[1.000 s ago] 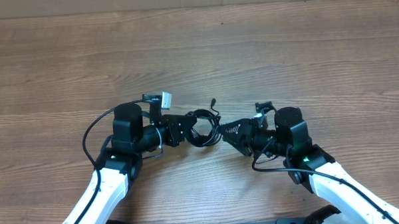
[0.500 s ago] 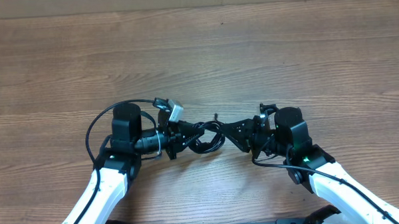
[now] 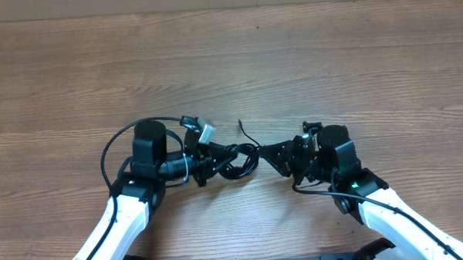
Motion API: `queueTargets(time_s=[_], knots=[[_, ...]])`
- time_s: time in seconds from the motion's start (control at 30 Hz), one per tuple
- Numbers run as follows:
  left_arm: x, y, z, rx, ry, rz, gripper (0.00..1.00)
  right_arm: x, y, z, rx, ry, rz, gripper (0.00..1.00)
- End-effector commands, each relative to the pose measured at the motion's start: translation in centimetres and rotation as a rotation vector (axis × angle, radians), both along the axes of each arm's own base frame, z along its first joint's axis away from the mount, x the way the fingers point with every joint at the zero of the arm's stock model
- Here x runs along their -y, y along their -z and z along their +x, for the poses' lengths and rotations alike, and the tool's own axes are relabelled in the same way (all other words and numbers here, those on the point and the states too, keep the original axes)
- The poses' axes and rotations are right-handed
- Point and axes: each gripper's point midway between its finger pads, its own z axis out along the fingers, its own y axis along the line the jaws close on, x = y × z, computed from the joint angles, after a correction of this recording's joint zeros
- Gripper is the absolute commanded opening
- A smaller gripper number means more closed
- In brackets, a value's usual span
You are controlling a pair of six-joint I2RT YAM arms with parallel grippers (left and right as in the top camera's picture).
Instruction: Untangle cables
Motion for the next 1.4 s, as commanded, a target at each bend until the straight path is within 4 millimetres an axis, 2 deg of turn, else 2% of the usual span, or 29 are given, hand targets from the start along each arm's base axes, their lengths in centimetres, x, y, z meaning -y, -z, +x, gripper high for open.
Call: queueTargets(time_s=[0.0,0.07,0.17,0.27,0.33,0.4,0.53,0.63,0.7,0.8,0.87,0.9,0.93,0.97,1.07,1.2,1.37], knots=[[-2.5,1.6,3.3,-0.131,-0.292,0.086,0.14,0.5,0.0,1.0,0.145,-0.022,-0.086,0.04],[-3.2,2.4,3.6,-0.19,-0.363,0.103,0.25,0.0,-0.9,1.0,0.227,-0.076,-0.082,0.04],[-3.3,2.7,3.5,-0.214,-0.372,0.109,0.26,-1.0,-2.6,0.8,0.354,-0.158,-0.057,0.04],[-3.3,2.8,3.4,-0.219,-0.373,0.112,0.05,-1.4,-3.6,0.7,0.418,-0.193,-0.037,0.04],[-3.4,2.9,3.4,-0.218,-0.376,0.114,0.04,-1.3,-3.3,0.6,0.401,-0.192,-0.045,0.04],[-3.5,3.0,3.5,-0.22,-0.381,0.118,0.06,-1.2,-2.8,0.4,0.38,-0.194,-0.052,0.11],[-3.5,3.0,3.4,-0.224,-0.381,0.12,0.24,-0.8,-1.5,0.1,0.318,-0.185,-0.084,0.21],[-3.5,3.2,3.2,-0.234,-0.381,0.126,0.3,-0.5,-0.6,-0.2,0.276,-0.178,-0.107,0.24],[-3.7,3.4,3.3,-0.235,-0.394,0.136,0.4,-0.3,-0.2,-0.4,0.257,-0.177,-0.116,0.27],[-4.6,3.7,4.0,-0.186,-0.426,0.18,0.46,-0.2,0.2,-0.6,0.235,-0.181,-0.122,0.3],[-5.5,3.3,4.7,-0.182,-0.468,0.188,0.54,-0.2,0.5,-0.8,0.221,-0.185,-0.125,0.32],[-6.0,3.0,5.0,-0.188,-0.484,0.187,0.64,-0.1,0.7,-1.0,0.21,-0.186,-0.129,0.33],[-6.9,2.2,5.5,-0.223,-0.524,0.18,0.79,0.0,1.0,-1.2,0.191,-0.187,-0.137,0.35],[-7.3,1.9,5.7,-0.238,-0.54,0.183,0.87,0.1,1.2,-1.3,0.183,-0.186,-0.141,0.36],[-9.3,1.3,6.2,-0.289,-0.624,0.246,1.0,0.2,1.4,-1.2,0.177,-0.18,-0.149,0.37],[-11.8,0.5,6.0,-0.365,-0.75,0.365,1.0,0.4,1.5,-1.0,0.18,-0.168,-0.16,0.39],[-11.6,-0.4,5.5,-0.599,-0.896,0.22,1.0,0.7,1.7,-0.6,0.187,-0.147,-0.181,0.4]])
